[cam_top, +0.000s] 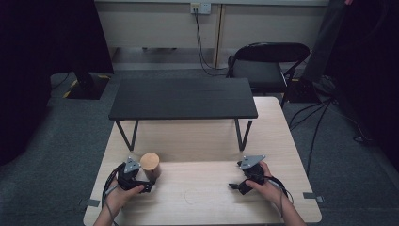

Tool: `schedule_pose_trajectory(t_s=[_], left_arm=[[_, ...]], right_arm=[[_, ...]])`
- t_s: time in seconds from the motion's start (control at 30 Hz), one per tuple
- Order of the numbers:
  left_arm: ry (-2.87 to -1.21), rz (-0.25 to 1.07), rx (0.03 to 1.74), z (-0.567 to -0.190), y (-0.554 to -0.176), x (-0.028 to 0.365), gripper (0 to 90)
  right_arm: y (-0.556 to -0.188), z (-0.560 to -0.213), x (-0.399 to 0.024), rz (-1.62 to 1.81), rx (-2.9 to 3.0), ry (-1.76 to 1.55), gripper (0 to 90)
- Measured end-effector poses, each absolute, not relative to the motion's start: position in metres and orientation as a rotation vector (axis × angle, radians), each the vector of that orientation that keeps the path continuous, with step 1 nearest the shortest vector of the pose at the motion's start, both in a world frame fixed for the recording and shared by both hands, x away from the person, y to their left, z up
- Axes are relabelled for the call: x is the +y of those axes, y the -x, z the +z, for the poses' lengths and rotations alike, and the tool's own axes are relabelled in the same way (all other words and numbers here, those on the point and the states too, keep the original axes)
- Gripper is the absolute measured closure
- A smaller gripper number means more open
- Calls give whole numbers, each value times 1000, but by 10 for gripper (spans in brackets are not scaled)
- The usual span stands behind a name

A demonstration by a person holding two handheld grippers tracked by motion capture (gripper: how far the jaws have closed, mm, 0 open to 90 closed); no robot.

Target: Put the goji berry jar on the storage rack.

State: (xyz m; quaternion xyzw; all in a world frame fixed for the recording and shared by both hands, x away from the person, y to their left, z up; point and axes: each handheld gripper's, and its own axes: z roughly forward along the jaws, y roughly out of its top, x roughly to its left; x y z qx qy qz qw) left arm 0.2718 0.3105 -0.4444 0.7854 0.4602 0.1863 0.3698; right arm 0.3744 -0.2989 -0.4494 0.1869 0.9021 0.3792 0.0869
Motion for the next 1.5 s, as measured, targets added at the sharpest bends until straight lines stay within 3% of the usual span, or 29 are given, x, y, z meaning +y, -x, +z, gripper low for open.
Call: schedule_pose_trajectory(t_s=[0.47,0.9,1.5], left_arm=[[-2018,465,1174,-445,-290,299,26],[-2019,473,1151,-445,-294,297,241],[-2028,475,1092,-428,-283,302,256]], right_arm=[[-374,-449,-299,1129,2687,-557,0],[-374,-449,-299,1128,2687,-557,0],[-374,-449,-299,1129,2687,-557,0]])
